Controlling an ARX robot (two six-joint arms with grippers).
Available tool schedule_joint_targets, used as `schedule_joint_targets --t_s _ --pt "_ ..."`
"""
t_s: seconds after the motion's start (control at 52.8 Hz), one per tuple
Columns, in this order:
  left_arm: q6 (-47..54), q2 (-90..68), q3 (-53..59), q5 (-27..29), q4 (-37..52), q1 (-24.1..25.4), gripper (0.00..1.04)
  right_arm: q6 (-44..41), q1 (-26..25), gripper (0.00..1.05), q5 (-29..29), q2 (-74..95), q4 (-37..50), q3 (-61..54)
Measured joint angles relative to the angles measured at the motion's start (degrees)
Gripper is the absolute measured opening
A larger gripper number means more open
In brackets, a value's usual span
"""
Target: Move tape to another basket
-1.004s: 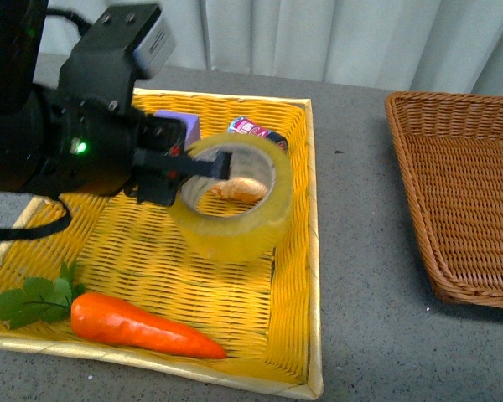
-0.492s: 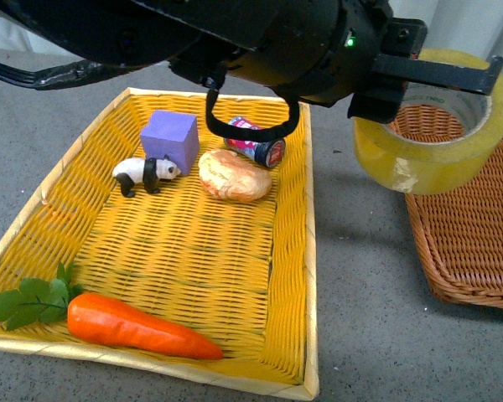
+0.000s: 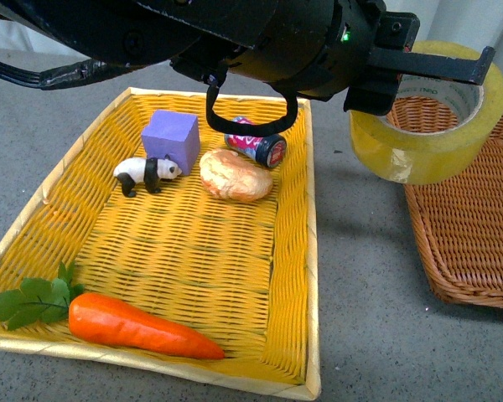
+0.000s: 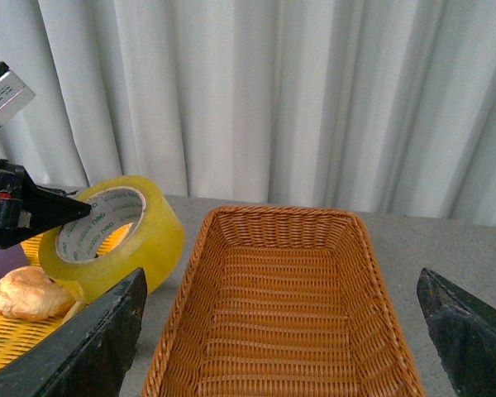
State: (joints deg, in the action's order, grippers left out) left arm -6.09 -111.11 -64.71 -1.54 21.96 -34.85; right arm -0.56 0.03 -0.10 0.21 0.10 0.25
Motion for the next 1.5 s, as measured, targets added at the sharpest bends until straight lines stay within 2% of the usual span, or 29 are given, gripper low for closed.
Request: schedule_joint_targets --t_s 0.189,0.246,0.284,0.398,0.492,0.682,0.758,0.89,1.042,1.174,1.496 --pt "-0.2 0.0 0.0 -0.1 0.0 0.0 0.15 0.0 0.0 0.96 0.3 0.1 -0.1 0.0" --pt "-0.2 0.0 0.0 -0.1 0.0 0.0 0.15 -1.7 1.6 0.96 8.9 4.9 -6.9 3.2" --pt "-0.2 0.0 0.0 -0.1 0.0 0.1 0.15 -1.9 0.1 0.96 9.2 10.1 -7.7 5.2" --pt "-0.2 0.0 0.0 -0.1 0.0 0.1 0.15 -2.7 -5.6 0.96 2.2 22.1 -3.6 10.1" --pt "-0.2 0.0 0.0 -0.1 0.0 0.1 0.15 -3.4 -9.7 0.96 -6.2 33.7 -1.2 16.8" --pt "-0.2 0.0 0.0 -0.1 0.0 0.1 0.15 -8.7 -11.2 0.96 -17.3 52.2 -4.8 30.1" --pt "-0.2 0.0 0.0 -0.1 0.0 0.1 0.15 -12.5 -10.7 0.96 -20.5 58.9 -8.5 35.8" --pt "-0.2 0.0 0.0 0.0 0.0 0.1 0.15 -18.8 -8.5 0.96 -21.5 68.2 -13.0 44.2" --pt "-0.2 0.0 0.0 -0.2 0.0 0.1 0.15 -27.0 -4.0 0.96 -19.3 78.4 -13.8 52.7" --pt "-0.2 0.0 0.0 -0.1 0.0 0.1 0.15 -34.4 1.0 0.96 -18.2 89.0 -18.6 61.7" --pt "-0.2 0.0 0.0 -0.1 0.0 0.1 0.15 -40.0 5.0 0.96 -19.3 102.0 -27.0 78.4"
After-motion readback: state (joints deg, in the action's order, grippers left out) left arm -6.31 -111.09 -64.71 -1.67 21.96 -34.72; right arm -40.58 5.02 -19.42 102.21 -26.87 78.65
